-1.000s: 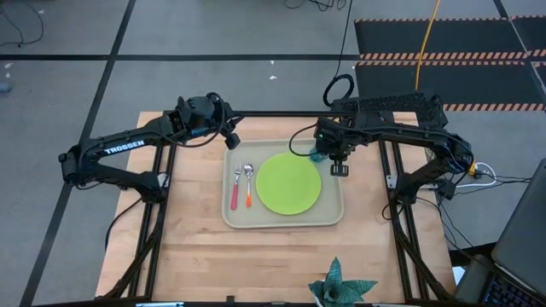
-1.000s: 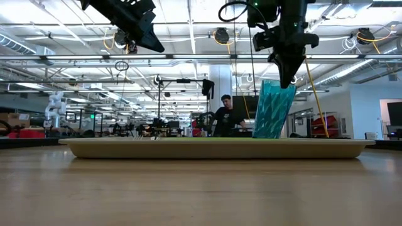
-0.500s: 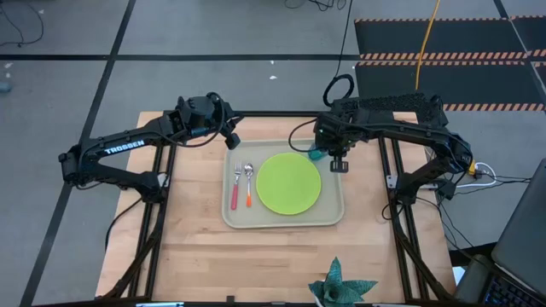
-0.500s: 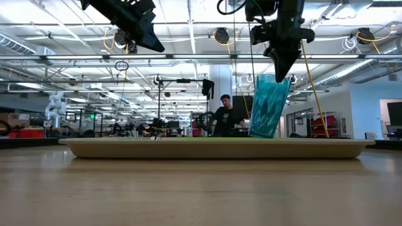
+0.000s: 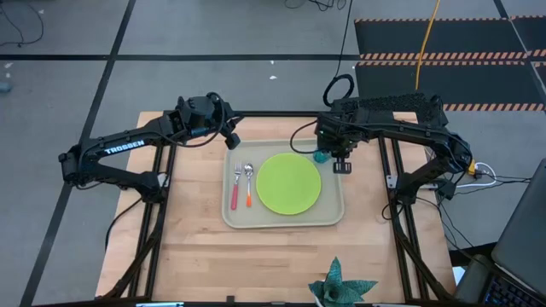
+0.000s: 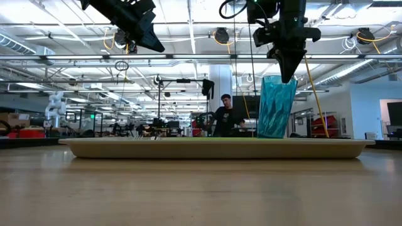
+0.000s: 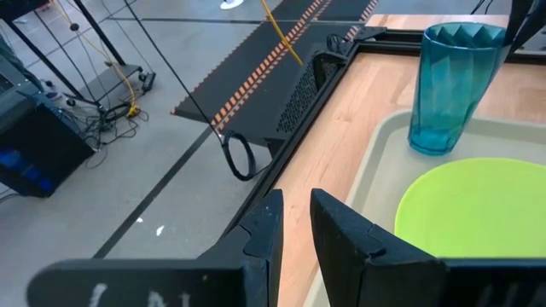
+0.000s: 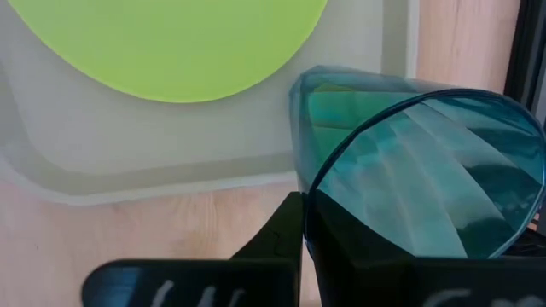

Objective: Pick and place plate/cup/fork/spoon on tray
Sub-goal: Adjust the blue glass

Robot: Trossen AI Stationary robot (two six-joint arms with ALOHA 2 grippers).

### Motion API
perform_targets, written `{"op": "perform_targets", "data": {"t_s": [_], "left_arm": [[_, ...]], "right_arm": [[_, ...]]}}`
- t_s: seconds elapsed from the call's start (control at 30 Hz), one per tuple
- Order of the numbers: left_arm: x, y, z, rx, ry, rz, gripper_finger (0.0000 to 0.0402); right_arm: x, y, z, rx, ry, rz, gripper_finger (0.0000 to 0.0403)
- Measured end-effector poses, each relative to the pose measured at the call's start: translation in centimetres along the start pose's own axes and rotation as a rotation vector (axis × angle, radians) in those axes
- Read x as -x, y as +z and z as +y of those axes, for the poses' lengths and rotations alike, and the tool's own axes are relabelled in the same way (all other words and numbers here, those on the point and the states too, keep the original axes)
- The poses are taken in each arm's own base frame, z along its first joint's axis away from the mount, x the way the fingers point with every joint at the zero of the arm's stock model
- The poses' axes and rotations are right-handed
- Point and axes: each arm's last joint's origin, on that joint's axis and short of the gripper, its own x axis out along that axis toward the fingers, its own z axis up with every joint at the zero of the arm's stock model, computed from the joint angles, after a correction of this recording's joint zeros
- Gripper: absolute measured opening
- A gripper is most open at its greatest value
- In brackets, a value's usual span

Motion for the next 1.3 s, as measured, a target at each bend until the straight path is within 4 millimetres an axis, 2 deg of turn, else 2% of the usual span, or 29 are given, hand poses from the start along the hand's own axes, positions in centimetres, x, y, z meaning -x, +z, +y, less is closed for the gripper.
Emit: {"op": "perform_targets", "data": {"t_s": [0.27, 0.57, 1.17, 1.3], "left_arm": [[0.0, 0.0, 0.0, -0.001, 0.000, -0.002, 0.0067], [0.0, 0.0, 0.0, -0.003, -0.001, 0.003, 0.0067], [0.0, -0.1, 0.0, -0.010, -0.002, 0.011, 0.0067], [0.0, -0.1, 0.0, -0.010, -0.002, 0.011, 0.0067]], "right_arm": [[0.0, 0.0, -0.1, 0.005, -0.001, 0.002, 0.0000], [-1.4, 0.7, -0.5, -0.038, 0.058, 0.040, 0.0014], [-1.5, 1.1, -0.8, -0.030, 0.037, -0.002, 0.0109], [-1.5, 1.1, -1.0, -0.031, -0.022, 0.010, 0.0131]]}}
